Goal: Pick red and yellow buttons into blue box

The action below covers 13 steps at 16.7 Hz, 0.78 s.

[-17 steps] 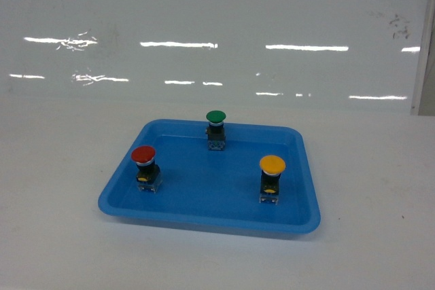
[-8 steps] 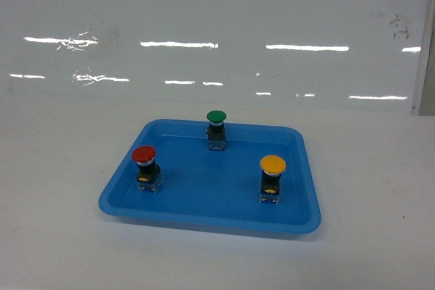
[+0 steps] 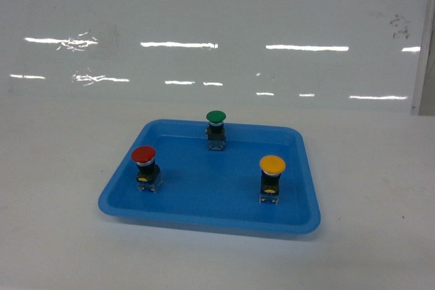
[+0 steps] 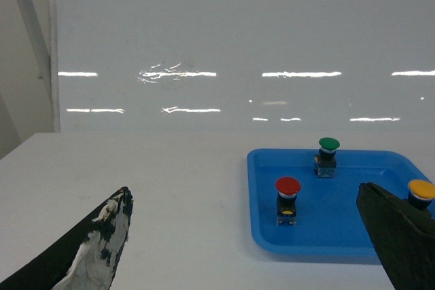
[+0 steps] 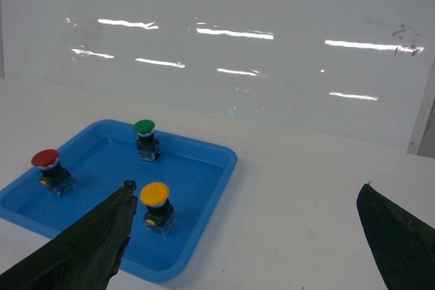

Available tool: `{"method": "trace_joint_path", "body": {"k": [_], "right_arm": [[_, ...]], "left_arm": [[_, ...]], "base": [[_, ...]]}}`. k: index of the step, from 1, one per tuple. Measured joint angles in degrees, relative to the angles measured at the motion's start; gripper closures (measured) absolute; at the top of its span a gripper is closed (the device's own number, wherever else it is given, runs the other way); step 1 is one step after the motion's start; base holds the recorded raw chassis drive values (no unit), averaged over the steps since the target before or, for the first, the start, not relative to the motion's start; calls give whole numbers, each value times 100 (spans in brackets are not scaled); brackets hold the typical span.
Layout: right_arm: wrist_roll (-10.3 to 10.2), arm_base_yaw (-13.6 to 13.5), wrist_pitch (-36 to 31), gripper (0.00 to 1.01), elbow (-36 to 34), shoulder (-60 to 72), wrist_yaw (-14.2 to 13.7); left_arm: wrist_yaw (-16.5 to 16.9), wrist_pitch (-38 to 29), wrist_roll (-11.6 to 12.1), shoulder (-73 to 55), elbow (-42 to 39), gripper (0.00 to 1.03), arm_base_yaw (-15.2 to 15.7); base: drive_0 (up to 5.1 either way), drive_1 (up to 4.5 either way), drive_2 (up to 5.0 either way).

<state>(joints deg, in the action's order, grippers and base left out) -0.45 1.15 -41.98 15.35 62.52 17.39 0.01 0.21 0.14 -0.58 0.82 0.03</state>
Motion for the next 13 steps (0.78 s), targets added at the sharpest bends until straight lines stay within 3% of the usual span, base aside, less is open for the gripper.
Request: {"method": "trace_joint_path", "body": {"k": [2, 4, 6, 9, 10, 13], "right_arm": [[0, 0, -2, 3, 0, 0, -2], [7, 227, -446, 3, -31, 269, 352], [17, 232, -704, 3, 42, 999, 529], [50, -721, -1134, 3, 656, 1915, 863], [105, -988, -981, 3, 903, 2138, 778], [315, -1408, -752, 3, 1266, 2785, 636]], "left_arm": [[-4, 2, 0, 0, 0, 5, 0], [-2, 2, 0, 0, 0, 5, 0], [-2, 2, 0, 0, 0, 5, 0], [-4, 0, 0, 0, 0, 5, 0], [-2, 2, 0, 0, 0, 5, 0], [-2, 2, 0, 0, 0, 5, 0]], "base": [[0, 0, 0], [0, 0, 0], [0, 0, 0], [0, 0, 0], [0, 0, 0], [0, 0, 0]]}}
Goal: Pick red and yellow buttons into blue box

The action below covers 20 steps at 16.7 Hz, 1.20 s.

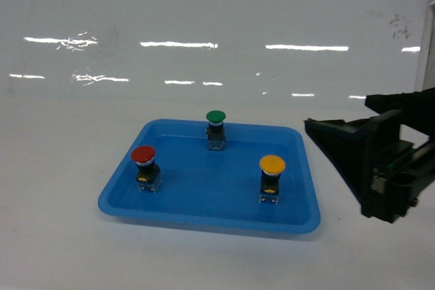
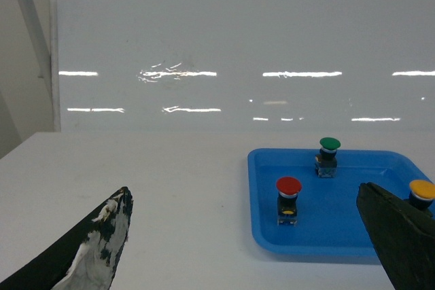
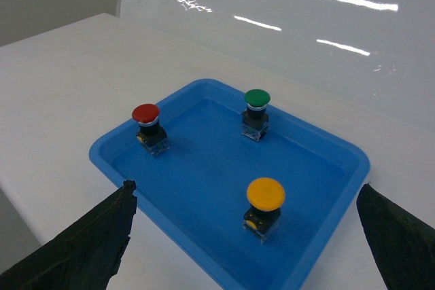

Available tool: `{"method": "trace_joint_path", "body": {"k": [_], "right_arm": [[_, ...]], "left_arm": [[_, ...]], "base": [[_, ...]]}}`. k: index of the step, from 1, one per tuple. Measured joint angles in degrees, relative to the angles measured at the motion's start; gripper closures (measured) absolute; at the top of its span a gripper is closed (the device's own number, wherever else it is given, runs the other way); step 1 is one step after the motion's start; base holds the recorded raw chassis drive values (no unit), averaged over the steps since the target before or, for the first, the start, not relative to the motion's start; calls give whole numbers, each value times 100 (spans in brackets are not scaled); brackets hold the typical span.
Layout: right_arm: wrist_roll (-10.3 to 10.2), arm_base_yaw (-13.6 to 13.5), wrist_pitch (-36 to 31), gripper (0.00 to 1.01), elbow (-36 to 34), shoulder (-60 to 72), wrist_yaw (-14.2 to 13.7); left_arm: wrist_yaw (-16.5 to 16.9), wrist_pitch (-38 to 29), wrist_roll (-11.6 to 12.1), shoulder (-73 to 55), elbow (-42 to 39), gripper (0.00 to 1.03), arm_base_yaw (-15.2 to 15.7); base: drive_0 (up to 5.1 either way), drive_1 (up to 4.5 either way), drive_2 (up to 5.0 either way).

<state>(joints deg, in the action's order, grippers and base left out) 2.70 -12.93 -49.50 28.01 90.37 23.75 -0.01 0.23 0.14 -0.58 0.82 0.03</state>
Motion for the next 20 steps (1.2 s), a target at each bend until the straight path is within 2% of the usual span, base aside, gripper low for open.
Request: {"method": "trace_joint_path", "body": {"k": [1, 2, 3, 5, 11, 13, 16, 20], "right_arm": [[162, -149, -138, 3, 210, 317, -199], [297, -212, 101, 3, 389, 420, -417], [343, -251, 199, 3, 420, 420, -568], [435, -245, 188, 3, 420, 402, -592], [514, -280, 116, 3, 457, 522, -577], [599, -367, 24, 3, 1043, 1543, -601], [752, -466, -17, 3, 1541, 1976, -667], [1073, -341, -20, 3, 2037, 2577, -820]], "left_arm": [[0, 0, 0, 0, 0, 5, 0], [0, 0, 0, 0, 0, 5, 0], [0, 2, 0, 0, 0, 5, 0], [-4, -2, 0, 0, 0, 5, 0], [0, 0, 0, 0, 0, 5, 0], [0, 0, 0, 0, 0, 5, 0], [0, 0, 0, 0, 0, 5, 0], [0, 0, 0, 0, 0, 5, 0]], "base": [[0, 0, 0], [0, 0, 0], [0, 0, 0], [0, 0, 0], [0, 0, 0], [0, 0, 0], [0, 0, 0], [0, 0, 0]]}}
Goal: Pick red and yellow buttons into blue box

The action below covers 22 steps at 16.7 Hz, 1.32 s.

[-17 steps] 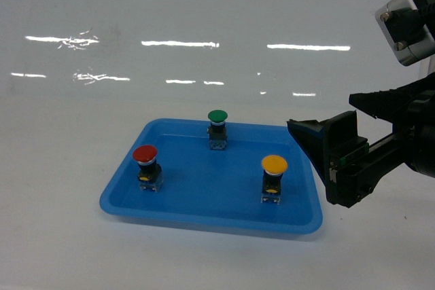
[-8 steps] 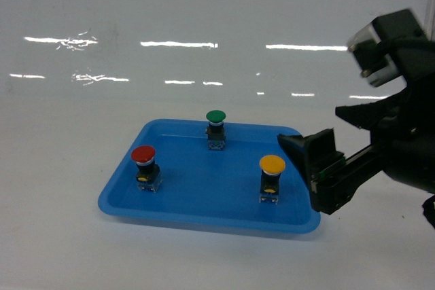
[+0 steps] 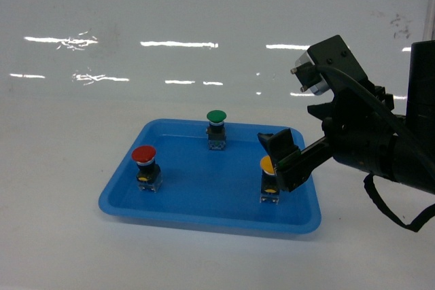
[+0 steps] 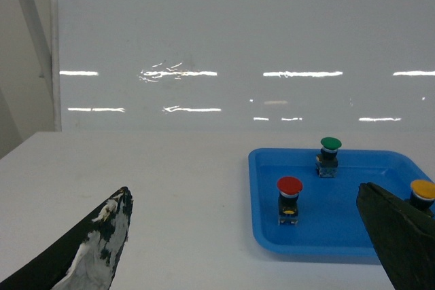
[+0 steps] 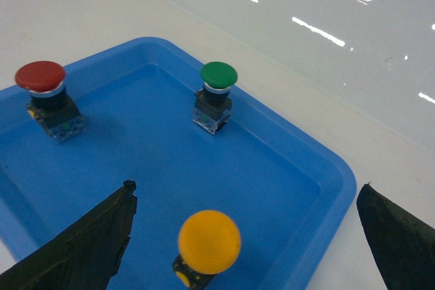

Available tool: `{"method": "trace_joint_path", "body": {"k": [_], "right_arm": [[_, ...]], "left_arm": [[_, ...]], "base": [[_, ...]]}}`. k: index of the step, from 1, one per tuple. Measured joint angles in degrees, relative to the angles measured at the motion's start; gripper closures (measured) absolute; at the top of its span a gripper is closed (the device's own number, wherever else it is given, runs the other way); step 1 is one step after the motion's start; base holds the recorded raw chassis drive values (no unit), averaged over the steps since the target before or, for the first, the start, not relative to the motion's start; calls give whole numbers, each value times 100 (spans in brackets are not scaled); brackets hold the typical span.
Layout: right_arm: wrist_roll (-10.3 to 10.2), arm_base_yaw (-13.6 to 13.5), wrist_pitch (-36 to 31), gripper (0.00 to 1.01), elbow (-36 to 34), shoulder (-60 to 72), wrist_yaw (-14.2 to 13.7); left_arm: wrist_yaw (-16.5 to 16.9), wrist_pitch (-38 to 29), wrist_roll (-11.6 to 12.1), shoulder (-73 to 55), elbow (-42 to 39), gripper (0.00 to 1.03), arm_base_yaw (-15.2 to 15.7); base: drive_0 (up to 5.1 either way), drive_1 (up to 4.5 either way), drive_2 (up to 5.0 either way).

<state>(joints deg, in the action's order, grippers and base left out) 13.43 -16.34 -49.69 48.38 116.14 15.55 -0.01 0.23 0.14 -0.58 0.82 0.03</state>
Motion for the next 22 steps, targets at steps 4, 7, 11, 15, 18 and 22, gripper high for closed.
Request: {"method": "trace_joint_path", "body": {"k": [4, 7, 11, 15, 18, 22], "right_arm": [[184, 214, 343, 3, 404, 317, -11], [216, 170, 549, 3, 328, 219, 195], [214, 170, 518, 3, 330, 170, 227], [295, 125, 796, 3, 643, 549, 337], [295, -46, 988, 3, 791, 616, 531], [426, -188, 1023, 3, 892, 916, 251]], "left_arm": [[-2, 0, 0, 0, 0, 5, 0], [0, -2, 0, 0, 0, 5, 0], [-2, 2, 0, 0, 0, 5, 0], [-2, 0, 0, 0, 0, 5, 0], [0, 0, 0, 0, 0, 5, 0], [-2, 0, 0, 0, 0, 5, 0]], "base": [[0, 0, 0], [0, 0, 0], [0, 0, 0], [0, 0, 0], [0, 0, 0], [0, 0, 0]]}}
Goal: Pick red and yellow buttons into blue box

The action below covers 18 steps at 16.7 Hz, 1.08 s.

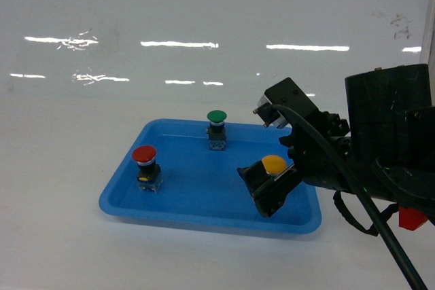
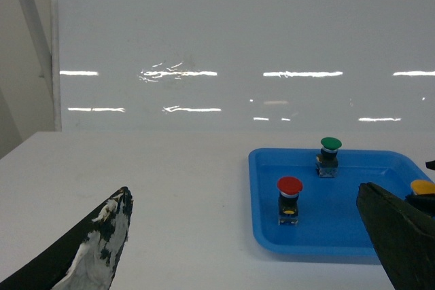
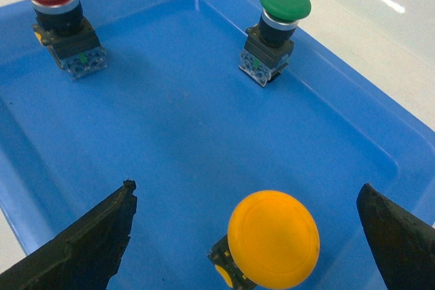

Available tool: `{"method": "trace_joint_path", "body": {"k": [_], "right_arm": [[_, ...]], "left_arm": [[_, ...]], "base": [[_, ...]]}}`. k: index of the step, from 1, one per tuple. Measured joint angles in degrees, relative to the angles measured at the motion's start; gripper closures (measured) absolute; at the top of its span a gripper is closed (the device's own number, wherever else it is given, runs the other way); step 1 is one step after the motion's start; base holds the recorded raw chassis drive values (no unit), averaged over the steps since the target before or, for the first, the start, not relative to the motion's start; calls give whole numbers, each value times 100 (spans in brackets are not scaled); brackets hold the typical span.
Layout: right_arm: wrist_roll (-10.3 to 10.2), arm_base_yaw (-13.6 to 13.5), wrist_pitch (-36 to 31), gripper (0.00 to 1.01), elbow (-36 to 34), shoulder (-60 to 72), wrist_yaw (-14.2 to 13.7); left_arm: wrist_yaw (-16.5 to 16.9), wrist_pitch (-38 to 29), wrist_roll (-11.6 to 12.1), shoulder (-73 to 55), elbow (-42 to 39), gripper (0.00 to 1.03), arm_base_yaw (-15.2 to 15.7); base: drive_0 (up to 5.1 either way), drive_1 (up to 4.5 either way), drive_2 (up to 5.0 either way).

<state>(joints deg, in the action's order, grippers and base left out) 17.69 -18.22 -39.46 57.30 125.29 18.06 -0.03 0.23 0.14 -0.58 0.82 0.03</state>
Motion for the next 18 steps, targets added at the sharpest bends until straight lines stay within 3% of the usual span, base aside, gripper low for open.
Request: {"method": "trace_joint_path", "body": {"k": [4, 11, 13, 18], "right_arm": [[129, 0, -57, 3, 39, 109, -175], [173, -20, -72, 3, 31, 299, -387], [321, -22, -17, 3, -11, 332, -595], [439, -9, -44, 3, -7, 490, -691]], "left_arm": [[0, 0, 0, 0, 0, 5, 0], [0, 0, 0, 0, 0, 5, 0], [0, 0, 0, 0, 0, 5, 0], [0, 0, 0, 0, 0, 5, 0]], "base": [[0, 0, 0], [0, 0, 0], [0, 0, 0], [0, 0, 0]]}}
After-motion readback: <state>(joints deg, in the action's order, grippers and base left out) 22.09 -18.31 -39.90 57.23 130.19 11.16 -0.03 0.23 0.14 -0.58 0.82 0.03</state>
